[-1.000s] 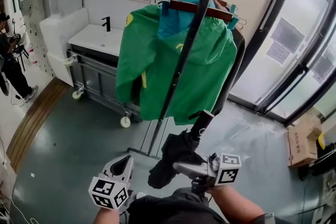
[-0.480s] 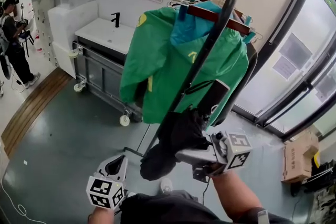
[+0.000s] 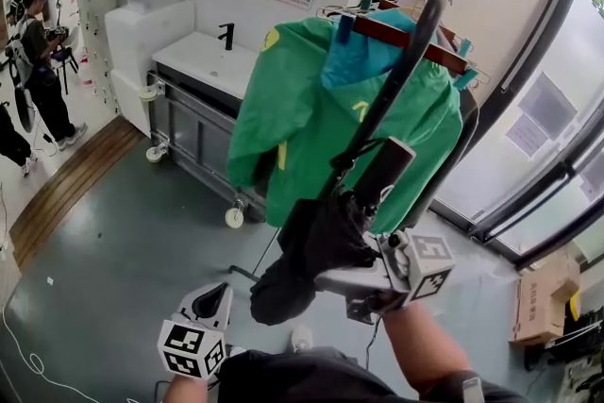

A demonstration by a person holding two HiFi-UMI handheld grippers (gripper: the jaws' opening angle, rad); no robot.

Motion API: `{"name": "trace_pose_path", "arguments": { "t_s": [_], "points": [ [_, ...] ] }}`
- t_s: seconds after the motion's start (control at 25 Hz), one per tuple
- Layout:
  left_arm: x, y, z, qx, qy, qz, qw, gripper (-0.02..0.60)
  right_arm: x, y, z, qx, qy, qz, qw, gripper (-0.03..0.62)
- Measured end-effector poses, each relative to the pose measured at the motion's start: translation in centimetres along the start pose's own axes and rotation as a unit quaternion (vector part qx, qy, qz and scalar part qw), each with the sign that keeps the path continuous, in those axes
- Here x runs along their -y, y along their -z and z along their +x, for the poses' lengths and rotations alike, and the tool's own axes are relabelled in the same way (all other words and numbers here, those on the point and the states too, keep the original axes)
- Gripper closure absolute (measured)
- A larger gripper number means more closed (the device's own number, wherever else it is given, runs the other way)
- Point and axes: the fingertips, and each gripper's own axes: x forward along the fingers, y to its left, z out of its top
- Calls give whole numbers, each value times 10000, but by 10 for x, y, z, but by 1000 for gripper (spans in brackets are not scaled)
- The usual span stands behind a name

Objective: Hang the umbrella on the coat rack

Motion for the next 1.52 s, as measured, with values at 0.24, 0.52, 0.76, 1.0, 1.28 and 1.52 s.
{"name": "trace_pose_path", "arguments": {
  "t_s": [0.24,0.52,0.76,1.0,1.28,1.52],
  "points": [
    [-1,1,2,-56,-5,9,10000,566,11,4,-8,37,108,139,9998,370],
    [7,-3,10,-92,107,82,9999,566,11,10,-17,-10,167,163,9997,370],
    [10,-3,15,-144,167,148,9996,566,14,15,-26,27,262,224,9994,370],
    [11,-4,19,-185,209,194,9994,566,22,23,-37,79,452,306,9985,370],
    [11,-3,24,-218,225,181,9993,566,35,45,-51,3,746,497,9960,370],
    [8,-5,24,-242,189,197,9993,566,51,82,-62,-254,1129,686,9909,370]
  ]
}}
